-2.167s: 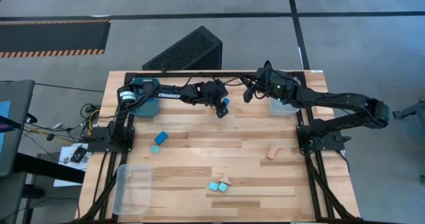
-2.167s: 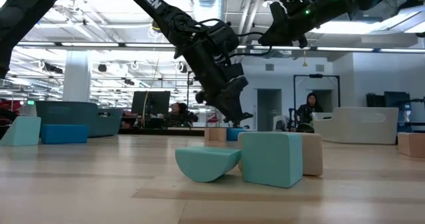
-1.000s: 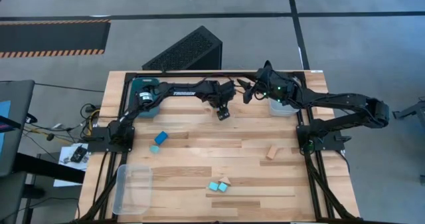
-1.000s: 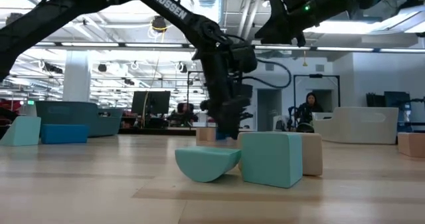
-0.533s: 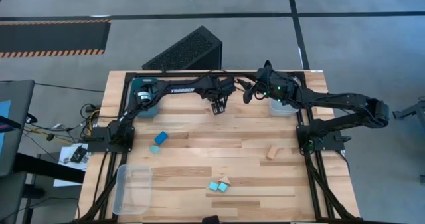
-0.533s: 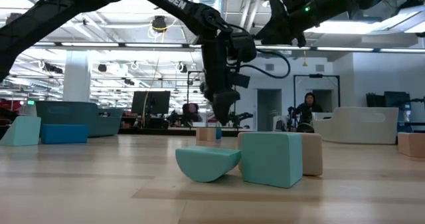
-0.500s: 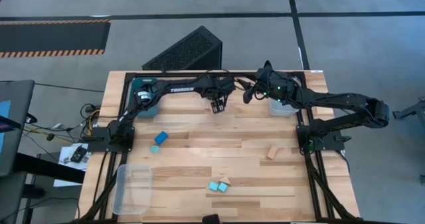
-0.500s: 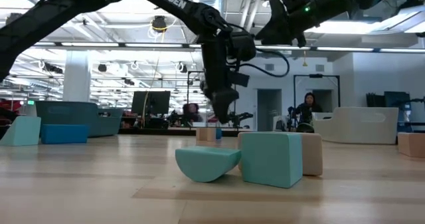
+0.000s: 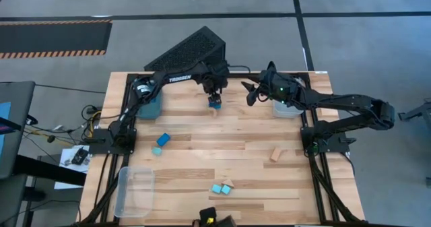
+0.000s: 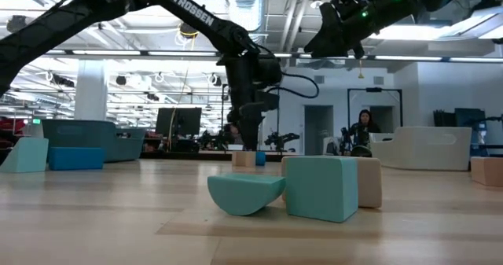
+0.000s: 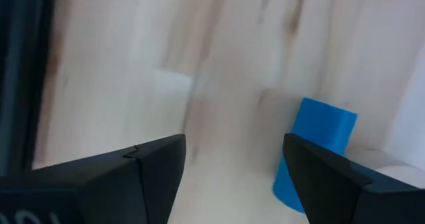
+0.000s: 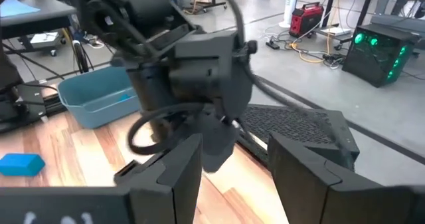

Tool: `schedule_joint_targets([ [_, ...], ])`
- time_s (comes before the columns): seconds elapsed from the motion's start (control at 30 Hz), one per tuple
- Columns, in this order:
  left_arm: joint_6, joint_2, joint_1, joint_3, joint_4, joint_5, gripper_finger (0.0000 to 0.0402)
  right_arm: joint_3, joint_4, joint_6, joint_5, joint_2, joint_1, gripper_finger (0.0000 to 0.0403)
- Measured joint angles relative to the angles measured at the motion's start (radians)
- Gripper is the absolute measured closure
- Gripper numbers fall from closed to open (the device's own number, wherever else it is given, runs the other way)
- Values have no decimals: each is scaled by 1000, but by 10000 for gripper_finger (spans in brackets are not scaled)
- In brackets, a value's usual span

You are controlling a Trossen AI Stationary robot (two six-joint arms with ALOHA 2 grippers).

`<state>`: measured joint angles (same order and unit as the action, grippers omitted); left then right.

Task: Sort & place blocks by color
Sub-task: Put the right blue block into the blue bin

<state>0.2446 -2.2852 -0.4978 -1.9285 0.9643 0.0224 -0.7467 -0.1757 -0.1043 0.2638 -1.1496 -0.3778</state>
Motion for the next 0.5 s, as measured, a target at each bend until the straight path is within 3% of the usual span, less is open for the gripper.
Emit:
schedule_joint_targets([
  [0.4,118,0,61,0,8,15,162,0,14,0,0,0,-12,208],
  [0.5,167,-9,68,0,6,-47,162,0,14,0,0,0,-12,209],
])
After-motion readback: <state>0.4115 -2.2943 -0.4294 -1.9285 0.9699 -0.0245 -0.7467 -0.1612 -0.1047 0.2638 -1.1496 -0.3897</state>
